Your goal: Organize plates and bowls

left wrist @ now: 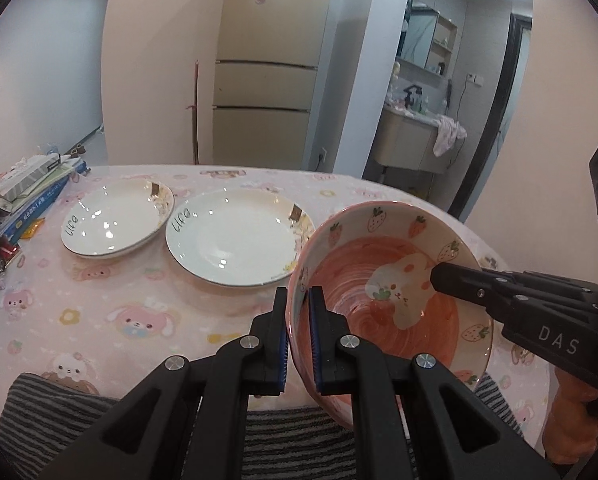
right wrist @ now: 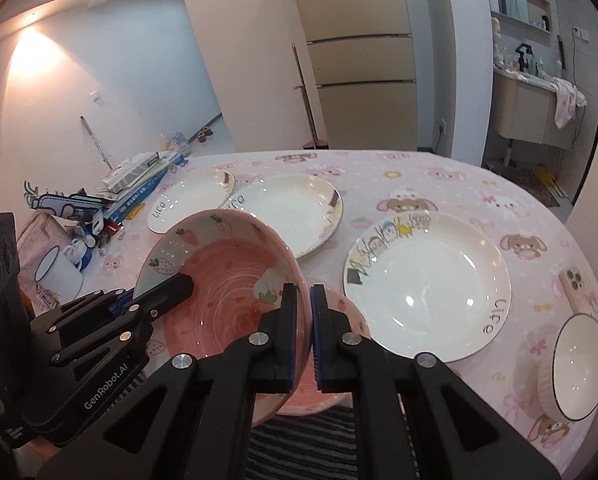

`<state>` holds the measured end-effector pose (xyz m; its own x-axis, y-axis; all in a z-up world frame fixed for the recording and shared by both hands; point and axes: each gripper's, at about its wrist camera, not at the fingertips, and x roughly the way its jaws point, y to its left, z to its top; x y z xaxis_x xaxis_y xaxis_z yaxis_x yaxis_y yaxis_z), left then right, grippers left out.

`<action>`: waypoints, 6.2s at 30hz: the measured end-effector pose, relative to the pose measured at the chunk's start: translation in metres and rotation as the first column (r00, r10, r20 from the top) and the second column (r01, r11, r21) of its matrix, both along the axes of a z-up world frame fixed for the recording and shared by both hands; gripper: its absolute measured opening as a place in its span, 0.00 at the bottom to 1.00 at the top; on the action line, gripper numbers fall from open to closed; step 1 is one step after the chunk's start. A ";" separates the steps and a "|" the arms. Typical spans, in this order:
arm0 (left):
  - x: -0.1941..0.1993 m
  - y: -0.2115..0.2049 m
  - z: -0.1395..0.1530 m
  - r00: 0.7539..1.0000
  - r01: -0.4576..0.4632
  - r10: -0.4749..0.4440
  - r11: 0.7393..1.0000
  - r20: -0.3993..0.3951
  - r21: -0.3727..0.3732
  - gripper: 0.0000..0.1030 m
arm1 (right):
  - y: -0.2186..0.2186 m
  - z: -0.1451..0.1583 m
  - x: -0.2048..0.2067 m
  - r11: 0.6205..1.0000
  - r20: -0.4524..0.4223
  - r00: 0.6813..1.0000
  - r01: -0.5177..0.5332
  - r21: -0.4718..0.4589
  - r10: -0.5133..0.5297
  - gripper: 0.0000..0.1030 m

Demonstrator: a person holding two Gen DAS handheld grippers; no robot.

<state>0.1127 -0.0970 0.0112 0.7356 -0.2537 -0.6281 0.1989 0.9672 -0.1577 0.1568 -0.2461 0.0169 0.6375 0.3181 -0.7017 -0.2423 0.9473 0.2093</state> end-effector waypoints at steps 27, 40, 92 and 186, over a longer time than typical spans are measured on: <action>0.019 -0.041 -0.051 0.997 0.069 -0.060 0.977 -0.051 0.200 0.12 | -0.024 -0.060 0.009 0.997 -0.073 0.995 0.071 -0.023 -0.073 0.10; 0.017 -0.034 -0.054 0.999 0.042 -0.041 0.983 -0.011 0.179 0.12 | -0.028 -0.071 0.013 0.997 -0.096 0.993 0.075 0.028 -0.072 0.11; 0.014 -0.236 -0.008 0.856 0.500 -0.502 0.865 -0.127 -0.050 0.83 | -0.303 -0.055 -0.102 0.770 -0.137 0.800 0.599 0.221 -0.584 0.48; 0.024 -0.026 -0.023 0.968 0.152 -0.162 0.986 -0.192 -0.068 0.17 | -0.063 -0.059 0.007 0.917 -0.195 0.973 0.189 0.350 -0.126 0.18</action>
<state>0.1368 -0.1227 -0.0122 0.5479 -0.3925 -0.7387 0.3079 0.9157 -0.2582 0.1635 -0.3088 -0.0421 0.5854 0.4767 -0.6558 -0.0283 0.8204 0.5711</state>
